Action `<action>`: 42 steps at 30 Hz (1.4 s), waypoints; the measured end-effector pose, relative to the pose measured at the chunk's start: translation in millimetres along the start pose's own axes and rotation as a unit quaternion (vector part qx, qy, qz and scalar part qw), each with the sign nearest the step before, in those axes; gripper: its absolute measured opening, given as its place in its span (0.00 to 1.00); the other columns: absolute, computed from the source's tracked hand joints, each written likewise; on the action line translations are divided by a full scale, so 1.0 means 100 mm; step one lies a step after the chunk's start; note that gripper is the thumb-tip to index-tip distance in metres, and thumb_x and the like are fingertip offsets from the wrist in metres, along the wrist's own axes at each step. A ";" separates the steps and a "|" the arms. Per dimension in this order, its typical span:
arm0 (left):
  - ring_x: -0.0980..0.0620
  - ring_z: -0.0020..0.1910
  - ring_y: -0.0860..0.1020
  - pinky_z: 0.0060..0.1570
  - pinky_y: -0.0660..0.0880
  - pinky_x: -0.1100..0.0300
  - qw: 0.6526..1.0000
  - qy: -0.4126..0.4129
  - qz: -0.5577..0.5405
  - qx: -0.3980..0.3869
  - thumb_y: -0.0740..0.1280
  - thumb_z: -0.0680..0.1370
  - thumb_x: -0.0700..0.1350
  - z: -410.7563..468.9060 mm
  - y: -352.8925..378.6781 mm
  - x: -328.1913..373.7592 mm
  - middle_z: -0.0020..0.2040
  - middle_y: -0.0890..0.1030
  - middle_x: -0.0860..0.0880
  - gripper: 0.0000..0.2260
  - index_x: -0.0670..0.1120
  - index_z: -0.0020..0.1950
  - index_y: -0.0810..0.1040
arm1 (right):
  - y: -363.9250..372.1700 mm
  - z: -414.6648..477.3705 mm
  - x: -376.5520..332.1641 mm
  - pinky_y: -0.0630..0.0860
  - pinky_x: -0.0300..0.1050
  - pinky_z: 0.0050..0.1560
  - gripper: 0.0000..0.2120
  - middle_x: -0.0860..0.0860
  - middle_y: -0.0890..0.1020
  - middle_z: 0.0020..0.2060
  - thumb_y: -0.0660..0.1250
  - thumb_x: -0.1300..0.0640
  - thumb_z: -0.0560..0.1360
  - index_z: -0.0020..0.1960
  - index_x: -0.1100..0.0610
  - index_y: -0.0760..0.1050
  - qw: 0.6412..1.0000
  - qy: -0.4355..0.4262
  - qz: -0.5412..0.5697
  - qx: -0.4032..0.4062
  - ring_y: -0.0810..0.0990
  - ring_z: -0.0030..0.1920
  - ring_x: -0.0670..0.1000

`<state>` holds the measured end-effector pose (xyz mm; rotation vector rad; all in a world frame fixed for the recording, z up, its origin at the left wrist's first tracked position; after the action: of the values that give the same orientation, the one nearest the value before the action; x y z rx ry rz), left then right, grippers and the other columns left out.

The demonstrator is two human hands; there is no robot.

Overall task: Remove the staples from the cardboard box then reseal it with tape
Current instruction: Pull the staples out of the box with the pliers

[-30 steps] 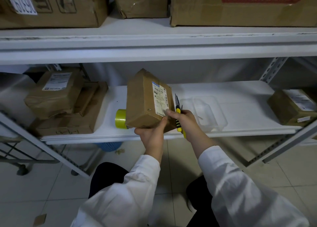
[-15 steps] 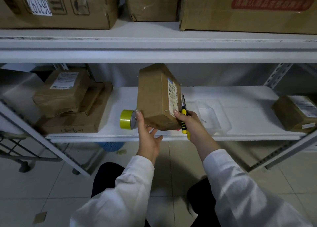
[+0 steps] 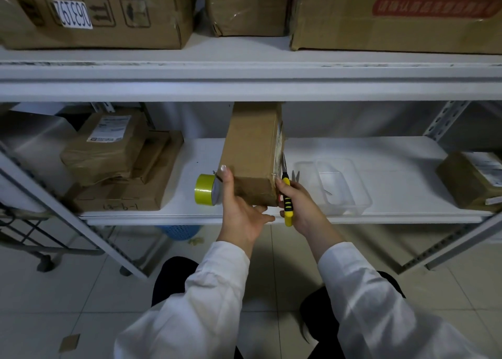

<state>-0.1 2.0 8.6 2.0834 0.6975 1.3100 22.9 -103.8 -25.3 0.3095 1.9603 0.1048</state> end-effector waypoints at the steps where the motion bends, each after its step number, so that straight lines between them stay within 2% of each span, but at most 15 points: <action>1: 0.33 0.74 0.56 0.68 0.46 0.28 1.000 0.005 -0.004 0.007 0.54 0.65 0.72 -0.01 -0.01 0.01 0.74 0.64 0.41 0.37 0.52 0.68 0.65 | 0.01 -0.01 -0.01 0.70 0.37 0.36 0.17 0.49 0.80 0.43 0.65 0.50 0.76 0.61 0.56 0.70 1.000 -0.002 -0.005 0.000 0.78 0.40 0.46; 4: 0.33 0.75 0.52 0.70 0.45 0.30 0.998 0.023 -0.018 0.062 0.53 0.71 0.69 -0.02 -0.09 0.05 0.75 0.60 0.42 0.34 0.53 0.73 0.59 | 0.03 -0.02 -0.04 0.71 0.38 0.37 0.21 0.49 0.78 0.45 0.67 0.49 0.75 0.64 0.57 0.69 1.000 -0.008 -0.018 -0.001 0.76 0.41 0.46; 9: 0.32 0.72 0.60 0.69 0.52 0.30 0.993 0.064 -0.049 0.087 0.57 0.72 0.67 -0.03 -0.16 0.10 0.71 0.66 0.43 0.33 0.52 0.72 0.60 | 0.09 -0.07 -0.06 0.71 0.37 0.36 0.18 0.49 0.77 0.42 0.66 0.52 0.76 0.62 0.55 0.69 1.000 -0.013 -0.015 -0.011 0.76 0.39 0.46; 11: 0.35 0.72 0.61 0.70 0.52 0.31 0.993 0.072 -0.035 0.084 0.58 0.71 0.66 -0.02 -0.15 0.13 0.66 0.69 0.45 0.33 0.52 0.71 0.61 | 0.10 -0.08 -0.06 0.71 0.39 0.37 0.15 0.50 0.77 0.42 0.66 0.51 0.76 0.60 0.55 0.69 1.000 -0.010 -0.012 -0.011 0.75 0.39 0.47; 14: 0.42 0.74 0.59 0.71 0.51 0.36 0.989 0.081 0.007 0.120 0.60 0.74 0.62 0.00 -0.23 0.17 0.60 0.68 0.51 0.29 0.53 0.73 0.60 | 0.09 -0.08 -0.05 0.70 0.42 0.39 0.14 0.50 0.76 0.41 0.65 0.49 0.76 0.58 0.53 0.70 1.000 -0.003 -0.025 -0.002 0.73 0.39 0.49; 15: 0.44 0.74 0.59 0.72 0.50 0.37 0.988 0.086 0.026 0.129 0.61 0.73 0.61 0.01 -0.26 0.19 0.61 0.69 0.52 0.29 0.53 0.72 0.61 | 0.08 -0.08 -0.05 0.69 0.42 0.38 0.13 0.50 0.75 0.40 0.65 0.49 0.76 0.58 0.54 0.70 1.000 -0.001 -0.025 -0.001 0.73 0.39 0.49; 18: 0.47 0.72 0.63 0.69 0.54 0.37 0.984 0.091 0.093 0.123 0.66 0.63 0.65 0.03 -0.29 0.24 0.68 0.71 0.53 0.37 0.56 0.70 0.64 | 0.08 -0.09 -0.04 0.69 0.42 0.38 0.12 0.50 0.75 0.39 0.64 0.50 0.77 0.57 0.54 0.70 1.000 0.005 -0.024 0.002 0.73 0.38 0.49; 20: 0.48 0.70 0.66 0.66 0.61 0.38 0.978 0.108 0.133 0.117 0.70 0.63 0.65 0.02 -0.29 0.27 0.68 0.70 0.52 0.34 0.59 0.65 0.65 | 0.10 -0.10 -0.04 0.69 0.41 0.37 0.11 0.50 0.76 0.40 0.64 0.50 0.77 0.56 0.54 0.70 1.000 0.009 -0.019 0.001 0.74 0.38 0.48; 23: 0.51 0.65 0.69 0.63 0.66 0.45 0.966 0.144 0.196 0.088 0.70 0.63 0.57 0.03 -0.26 0.31 0.62 0.73 0.56 0.29 0.62 0.61 0.63 | 0.13 -0.12 -0.07 0.68 0.41 0.36 0.09 0.50 0.77 0.38 0.64 0.50 0.76 0.52 0.54 0.72 1.000 0.008 -0.016 -0.004 0.74 0.36 0.47; 25: 0.51 0.63 0.72 0.65 0.70 0.49 0.948 0.173 0.253 0.089 0.76 0.58 0.53 0.03 -0.24 0.35 0.61 0.74 0.54 0.36 0.60 0.62 0.64 | 0.14 -0.12 -0.08 0.68 0.40 0.36 0.10 0.50 0.77 0.38 0.65 0.50 0.76 0.53 0.55 0.72 1.000 0.005 -0.017 -0.004 0.73 0.36 0.47; 27: 0.52 0.61 0.74 0.61 0.73 0.56 0.928 0.201 0.289 0.118 0.80 0.54 0.51 0.03 -0.26 0.39 0.63 0.74 0.51 0.43 0.57 0.64 0.62 | 0.16 -0.13 -0.09 0.68 0.39 0.36 0.11 0.49 0.77 0.39 0.65 0.52 0.77 0.56 0.56 0.71 1.000 -0.002 -0.011 -0.004 0.74 0.36 0.46; 29: 0.53 0.59 0.73 0.57 0.71 0.62 0.912 0.226 0.304 0.156 0.82 0.57 0.45 -0.03 -0.26 0.43 0.62 0.72 0.51 0.44 0.55 0.65 0.59 | 0.19 -0.14 -0.11 0.69 0.38 0.36 0.15 0.49 0.78 0.40 0.65 0.53 0.76 0.60 0.58 0.71 1.000 -0.009 -0.016 -0.006 0.75 0.37 0.45; 31: 0.52 0.59 0.72 0.57 0.70 0.63 0.902 0.244 0.308 0.178 0.81 0.60 0.42 -0.06 -0.28 0.42 0.62 0.70 0.49 0.45 0.52 0.67 0.55 | 0.22 -0.14 -0.14 0.69 0.37 0.35 0.17 0.48 0.78 0.41 0.65 0.52 0.76 0.63 0.58 0.71 0.999 -0.015 -0.035 -0.008 0.76 0.38 0.45; 37: 0.53 0.56 0.71 0.55 0.67 0.65 0.895 0.238 0.297 0.232 0.79 0.64 0.44 -0.06 -0.33 0.43 0.58 0.68 0.51 0.41 0.48 0.67 0.55 | 0.22 -0.14 -0.22 0.69 0.37 0.36 0.21 0.48 0.77 0.42 0.68 0.55 0.74 0.65 0.59 0.70 0.997 -0.035 -0.075 0.004 0.75 0.39 0.45; 42: 0.52 0.54 0.69 0.53 0.67 0.64 0.884 0.240 0.300 0.265 0.78 0.65 0.45 0.06 -0.39 0.54 0.56 0.66 0.50 0.42 0.47 0.68 0.53 | 0.21 -0.16 -0.27 0.70 0.40 0.41 0.25 0.52 0.77 0.52 0.72 0.55 0.70 0.65 0.56 0.70 0.989 -0.063 -0.135 0.001 0.75 0.44 0.48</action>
<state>20.9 65.4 12.4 2.5536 0.6897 2.2422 21.8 -89.6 9.3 0.0485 1.8574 -0.0892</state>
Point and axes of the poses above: each hand's wrist, its own z-axis towards the middle knuckle, its own y-axis out of the palm, x = y × z, the point moved 8 cm from there along z, towards the middle knuckle
